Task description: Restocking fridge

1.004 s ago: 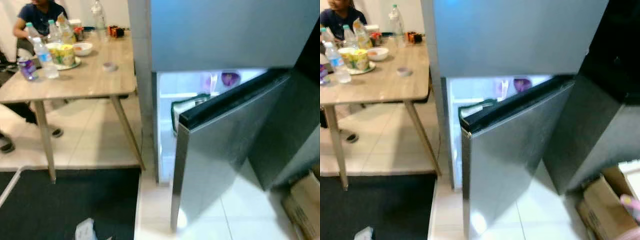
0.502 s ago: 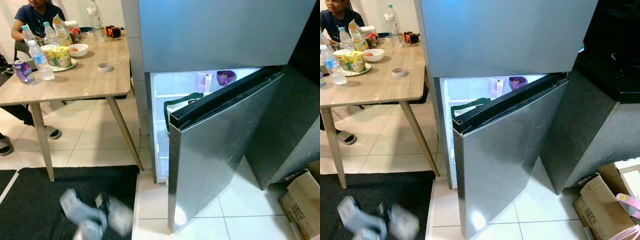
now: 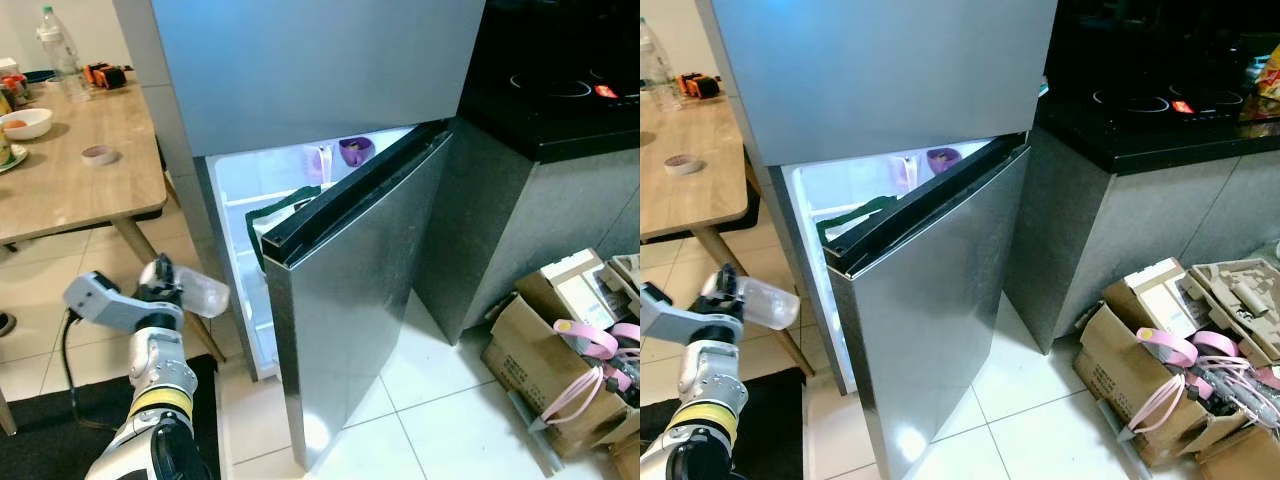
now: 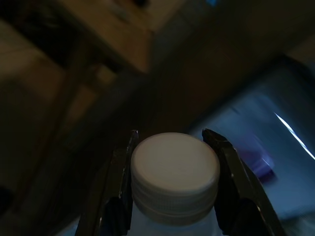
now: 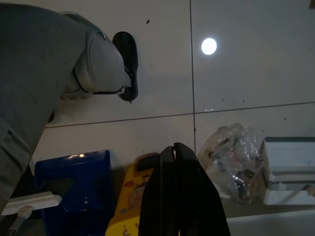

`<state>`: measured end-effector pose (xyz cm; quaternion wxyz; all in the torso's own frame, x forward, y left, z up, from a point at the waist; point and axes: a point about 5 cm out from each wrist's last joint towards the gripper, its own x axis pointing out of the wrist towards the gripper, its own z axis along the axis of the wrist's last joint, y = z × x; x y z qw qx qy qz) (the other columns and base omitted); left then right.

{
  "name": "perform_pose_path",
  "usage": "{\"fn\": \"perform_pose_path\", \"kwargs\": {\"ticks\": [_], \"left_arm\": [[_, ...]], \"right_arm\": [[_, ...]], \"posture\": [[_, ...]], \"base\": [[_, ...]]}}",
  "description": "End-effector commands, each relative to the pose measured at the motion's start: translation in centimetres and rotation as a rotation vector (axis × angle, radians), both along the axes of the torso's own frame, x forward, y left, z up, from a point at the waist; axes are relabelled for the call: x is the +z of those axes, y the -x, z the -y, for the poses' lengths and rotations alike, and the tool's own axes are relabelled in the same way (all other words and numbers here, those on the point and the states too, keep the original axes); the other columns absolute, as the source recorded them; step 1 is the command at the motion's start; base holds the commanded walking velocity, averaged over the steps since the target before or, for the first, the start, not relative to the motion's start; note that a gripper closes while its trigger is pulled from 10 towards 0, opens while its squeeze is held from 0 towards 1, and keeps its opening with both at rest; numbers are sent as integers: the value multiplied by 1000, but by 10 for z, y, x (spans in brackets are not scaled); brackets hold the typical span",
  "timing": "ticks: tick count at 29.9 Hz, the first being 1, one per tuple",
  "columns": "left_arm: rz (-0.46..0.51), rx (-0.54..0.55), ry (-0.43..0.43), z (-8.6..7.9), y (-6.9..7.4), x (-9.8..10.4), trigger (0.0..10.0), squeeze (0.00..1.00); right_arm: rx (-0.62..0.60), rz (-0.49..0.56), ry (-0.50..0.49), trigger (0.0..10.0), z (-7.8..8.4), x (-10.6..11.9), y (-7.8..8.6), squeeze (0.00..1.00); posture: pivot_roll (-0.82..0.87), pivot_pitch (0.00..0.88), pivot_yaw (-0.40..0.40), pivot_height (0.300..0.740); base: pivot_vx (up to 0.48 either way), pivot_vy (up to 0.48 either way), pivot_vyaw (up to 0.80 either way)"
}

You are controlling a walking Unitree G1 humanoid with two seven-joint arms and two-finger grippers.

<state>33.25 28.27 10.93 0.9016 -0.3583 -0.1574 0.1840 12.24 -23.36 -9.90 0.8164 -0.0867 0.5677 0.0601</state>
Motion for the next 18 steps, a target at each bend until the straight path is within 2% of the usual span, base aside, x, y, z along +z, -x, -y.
{"fn": "perform_pose_path", "kwargs": {"ticks": [1, 2, 5, 6, 7, 8, 10, 13, 15, 17, 18], "left_arm": [[15, 27, 35, -7, 1, 2, 10000, 0], [15, 27, 35, -7, 1, 2, 10000, 0], [100, -58, 179, 6, -9, 4, 10000, 0], [100, -58, 179, 6, -9, 4, 10000, 0], [155, -154, 234, 19, -14, 5, 10000, 0], [155, -154, 234, 19, -14, 5, 10000, 0], [200, -251, 245, 34, -19, 7, 10000, 0], [217, -284, 261, 40, -20, 7, 10000, 0], [255, -392, 315, 58, -24, 7, 10000, 0], [258, -448, 349, 70, -25, 4, 10000, 0], [258, -448, 349, 70, -25, 4, 10000, 0]], "right_arm": [[-19, 14, -10, 10000, 0, 1, -1, 0], [-19, 14, -10, 10000, 0, 1, -1, 0], [-22, 15, -11, 10000, 0, 1, -1, 0], [-22, 15, -11, 10000, 0, 1, -1, 0], [-17, 13, -7, 10000, 1, 1, -1, 0], [-17, 13, -7, 10000, 1, 1, -1, 0], [-15, 13, -6, 10000, 1, 1, -1, 0], [-16, 14, -6, 10000, 1, 1, -1, 0], [-18, 13, -5, 10000, 1, 1, -1, 0], [-20, 13, -2, 10000, 2, 1, -1, 0], [-20, 13, -2, 10000, 2, 1, -1, 0]], "posture": [[-103, 22, 24, 740], [-103, 22, 24, 740], [-105, 23, 25, 740], [-105, 23, 25, 740], [-105, 23, 25, 740], [-105, 23, 25, 740], [-105, 23, 25, 740], [-105, 23, 25, 740], [-105, 25, 24, 740], [-105, 25, 24, 740], [-105, 25, 24, 740]], "base": [[0, 0, 0], [0, 0, 0], [0, 0, 0], [0, 0, 0], [0, 0, -525], [0, 0, -525], [0, 0, -781], [0, 0, -788], [0, 0, -788], [0, 0, -213], [0, 0, 0]]}}
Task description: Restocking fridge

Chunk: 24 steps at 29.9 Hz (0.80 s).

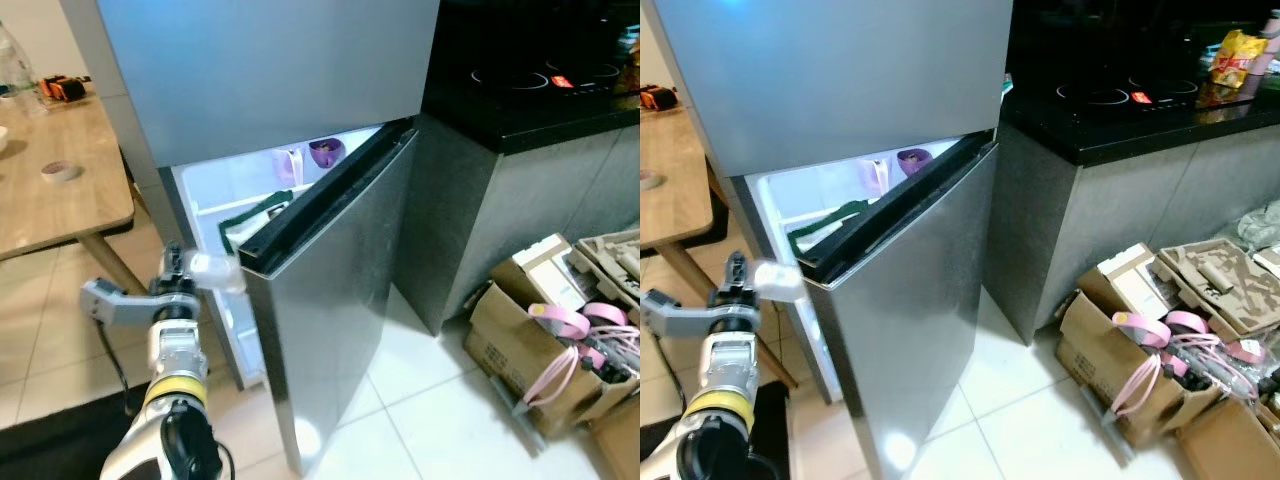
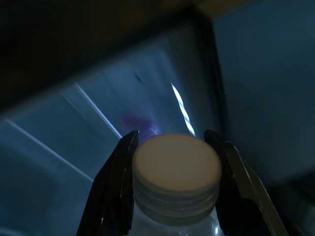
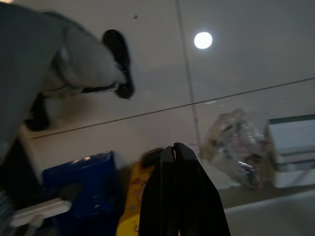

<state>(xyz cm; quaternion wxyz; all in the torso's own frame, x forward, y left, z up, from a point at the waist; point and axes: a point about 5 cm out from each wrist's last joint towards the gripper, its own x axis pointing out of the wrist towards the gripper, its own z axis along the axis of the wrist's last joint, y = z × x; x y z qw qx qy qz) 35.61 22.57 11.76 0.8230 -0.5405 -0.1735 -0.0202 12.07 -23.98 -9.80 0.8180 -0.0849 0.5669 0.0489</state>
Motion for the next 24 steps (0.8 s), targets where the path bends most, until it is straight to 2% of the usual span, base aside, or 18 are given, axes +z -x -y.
{"fn": "perform_pose_path", "kwargs": {"ticks": [1, 5, 9, 12, 14, 16, 18, 19, 22, 24], "left_arm": [[-14, -74, 26, 16, -1, -6, 10000, 0], [-24, -122, 73, 26, 2, -16, 10000, 0], [-24, -152, 86, 34, 3, -19, 10000, 0], [-5, -248, 127, 56, 5, -23, 10000, 0], [9, -383, 155, 87, 10, -28, 10000, 0], [9, -383, 155, 87, 10, -28, 10000, 0], [36, -513, 171, 116, 18, -31, 10000, 0], [36, -513, 171, 116, 18, -31, 10000, 0], [69, -651, 196, 147, 29, -33, 10000, 0], [65, -674, 200, 154, 33, -35, 10000, 0]], "right_arm": [[0, 10, -10, 10000, -4, 0, -3, 0], [-1, 17, -11, 10000, -4, 0, -3, 0], [6, 13, -7, 10000, -3, 0, -3, 0], [6, 13, 1, 10000, -1, 1, -3, 0], [10, 11, 4, 10000, -2, 0, -3, 0], [10, 11, 4, 10000, -2, 0, -3, 0], [9, 14, 6, 10000, -2, 1, -4, 0], [9, 14, 6, 10000, -2, 1, -4, 0], [7, 12, 14, 10000, -2, 1, -4, 0], [13, 5, 21, 10000, -1, 1, -3, 0]], "posture": [[-105, 25, 24, 740], [-105, 20, 24, 740], [-103, 17, 22, 740], [-100, 17, 27, 740], [-100, 17, 27, 740], [-100, 17, 27, 740], [-102, 15, 26, 740], [-102, 15, 26, 740], [-103, 17, 23, 740], [-103, 18, 24, 740]], "base": [[0, 0, 0], [0, 0, 0], [0, 0, 0], [0, 0, 0], [0, 0, 0], [0, 0, 0], [0, 0, 0], [0, 0, 0], [0, 0, 0], [0, 0, -781]]}}
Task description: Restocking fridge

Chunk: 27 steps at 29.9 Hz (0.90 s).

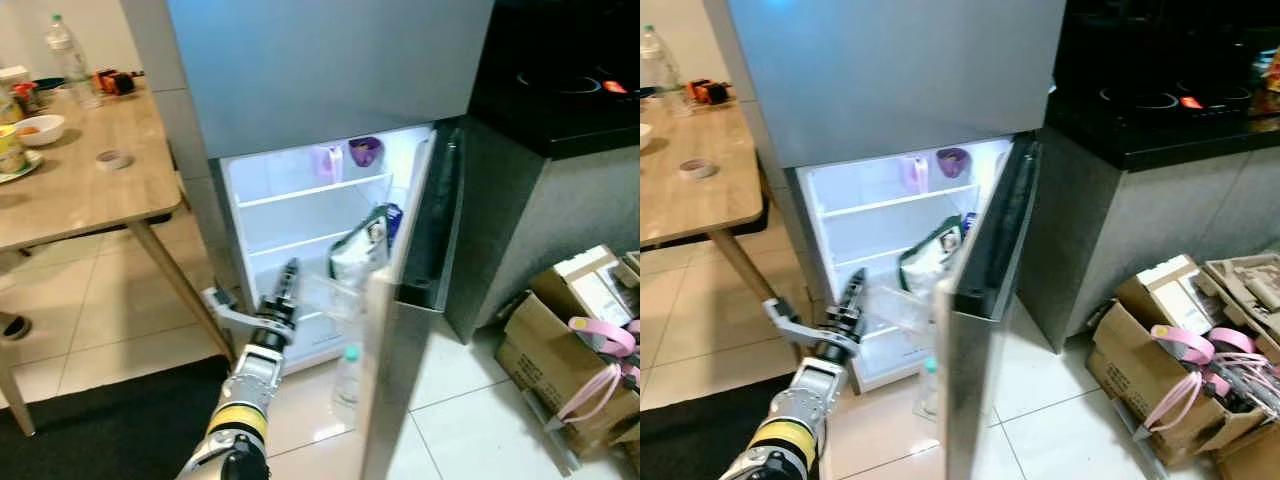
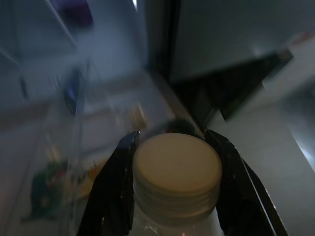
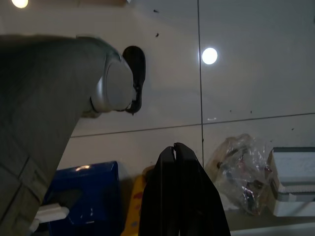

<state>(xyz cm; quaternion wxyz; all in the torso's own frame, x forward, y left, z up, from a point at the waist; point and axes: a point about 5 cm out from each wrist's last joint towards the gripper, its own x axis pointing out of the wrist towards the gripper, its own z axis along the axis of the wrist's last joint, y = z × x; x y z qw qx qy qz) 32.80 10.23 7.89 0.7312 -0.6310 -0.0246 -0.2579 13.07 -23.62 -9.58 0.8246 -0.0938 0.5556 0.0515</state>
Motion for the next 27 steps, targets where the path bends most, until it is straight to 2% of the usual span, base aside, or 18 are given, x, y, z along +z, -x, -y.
{"fn": "perform_pose_path", "kwargs": {"ticks": [1, 13, 17, 24, 26, 27], "left_arm": [[18, -76, 42, 31, 5, 3, 10000, 0], [41, -160, 53, 44, 11, 7, 10000, 0], [60, -195, 49, 45, 17, 7, 10000, 0], [70, -180, -7, 31, 21, 0, 10000, 0], [66, -159, -23, 24, 21, -1, 10000, 0], [58, -126, -49, 14, 20, -4, 10000, 0]], "right_arm": [[-2, -21, 11, 10000, 3, -2, 7, 0], [-30, -19, 33, 10000, 7, -1, 9, 0], [-44, -7, 33, 10000, 7, -1, 8, 0], [-47, -9, 30, 10000, 6, -1, 8, 0], [-47, -9, 25, 10000, 6, -2, 8, 0], [-48, -5, 13, 10000, 4, -2, 8, 0]], "posture": [[-103, 18, 24, 740], [-104, 21, 27, 740], [-104, 22, 27, 740], [-104, 22, 27, 740], [-99, 24, 28, 740], [-98, 23, 27, 740]], "base": [[0, 0, -781], [0, 0, -758], [0, 0, 0], [0, 0, 0], [0, 0, 0], [0, 0, 0]]}}
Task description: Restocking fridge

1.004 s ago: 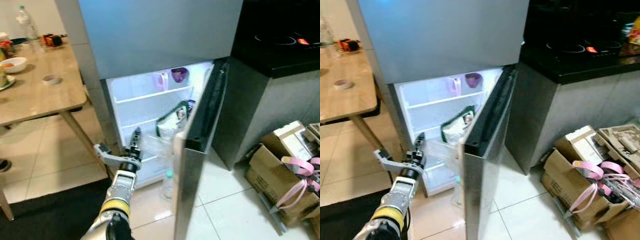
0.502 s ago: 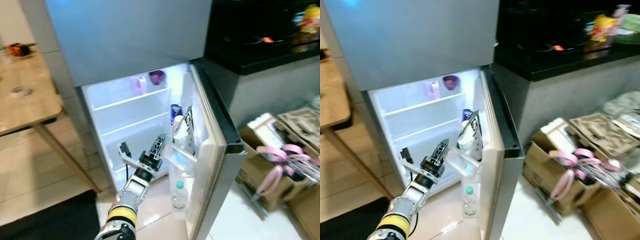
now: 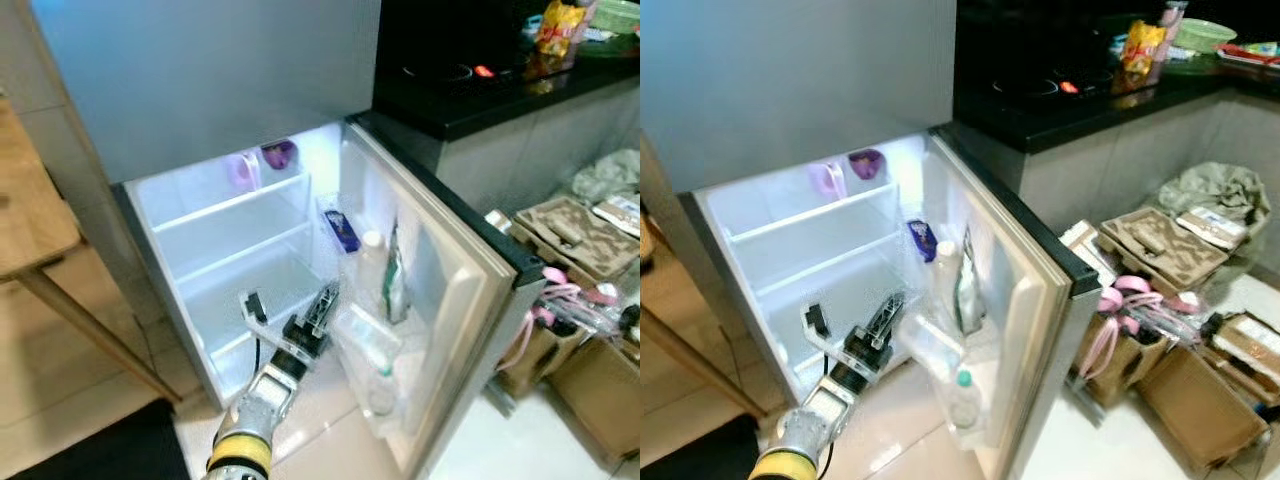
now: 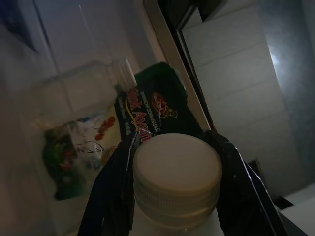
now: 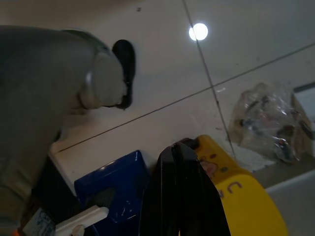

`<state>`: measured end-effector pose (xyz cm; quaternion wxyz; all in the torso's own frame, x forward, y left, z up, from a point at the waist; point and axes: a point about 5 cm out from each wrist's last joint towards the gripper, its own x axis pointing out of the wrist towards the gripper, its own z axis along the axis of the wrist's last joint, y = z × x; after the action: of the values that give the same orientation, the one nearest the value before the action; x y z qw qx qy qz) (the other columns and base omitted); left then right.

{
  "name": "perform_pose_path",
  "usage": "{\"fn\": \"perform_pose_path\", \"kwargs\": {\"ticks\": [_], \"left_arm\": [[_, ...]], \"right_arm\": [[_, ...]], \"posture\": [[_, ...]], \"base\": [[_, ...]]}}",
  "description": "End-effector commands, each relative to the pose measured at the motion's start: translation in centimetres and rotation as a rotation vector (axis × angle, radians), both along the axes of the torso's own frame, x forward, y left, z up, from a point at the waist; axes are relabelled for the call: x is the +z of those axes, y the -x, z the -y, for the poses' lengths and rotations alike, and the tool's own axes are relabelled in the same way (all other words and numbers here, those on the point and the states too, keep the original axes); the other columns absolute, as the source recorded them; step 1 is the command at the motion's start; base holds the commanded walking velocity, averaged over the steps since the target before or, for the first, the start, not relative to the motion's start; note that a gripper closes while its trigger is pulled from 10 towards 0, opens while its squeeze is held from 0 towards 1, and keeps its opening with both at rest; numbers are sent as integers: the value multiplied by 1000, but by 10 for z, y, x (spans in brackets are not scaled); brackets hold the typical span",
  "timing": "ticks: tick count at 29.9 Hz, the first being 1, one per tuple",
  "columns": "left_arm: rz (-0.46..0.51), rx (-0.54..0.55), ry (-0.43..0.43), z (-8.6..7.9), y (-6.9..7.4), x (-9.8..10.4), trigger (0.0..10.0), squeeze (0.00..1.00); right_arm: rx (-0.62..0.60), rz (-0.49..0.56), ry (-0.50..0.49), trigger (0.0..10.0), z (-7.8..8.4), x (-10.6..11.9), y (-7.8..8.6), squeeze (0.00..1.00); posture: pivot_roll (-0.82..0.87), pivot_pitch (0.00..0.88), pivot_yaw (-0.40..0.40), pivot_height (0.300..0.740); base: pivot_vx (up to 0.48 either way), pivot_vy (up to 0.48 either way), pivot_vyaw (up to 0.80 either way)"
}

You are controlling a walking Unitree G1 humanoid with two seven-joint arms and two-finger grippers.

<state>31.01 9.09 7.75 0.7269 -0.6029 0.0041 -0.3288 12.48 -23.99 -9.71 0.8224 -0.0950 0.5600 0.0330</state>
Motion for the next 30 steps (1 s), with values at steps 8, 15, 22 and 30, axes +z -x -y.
{"fn": "perform_pose_path", "kwargs": {"ticks": [8, 15, 22, 30], "left_arm": [[3, 271, -5, -70, 2, -1, 10000, 0], [-135, 506, -142, -115, 6, -20, 10000, 0], [-455, 637, -357, -148, 49, -77, 10000, 0], [-708, 636, -538, -156, 95, -118, 10000, 0]], "right_arm": [[-43, 94, -142, 10000, -11, 3, -11, 0], [9, 138, -352, 10000, -33, 6, -21, 0], [119, 250, -667, 10000, -47, 28, -52, 0], [269, 274, -978, 10000, -60, 49, -66, 0]], "posture": [[-89, 23, 27, 740], [-88, 24, 26, 740], [-94, 26, 30, 740], [-98, 26, 29, 740]], "base": [[0, 0, 0], [0, 0, 0], [0, 0, 0], [0, 0, 0]]}}
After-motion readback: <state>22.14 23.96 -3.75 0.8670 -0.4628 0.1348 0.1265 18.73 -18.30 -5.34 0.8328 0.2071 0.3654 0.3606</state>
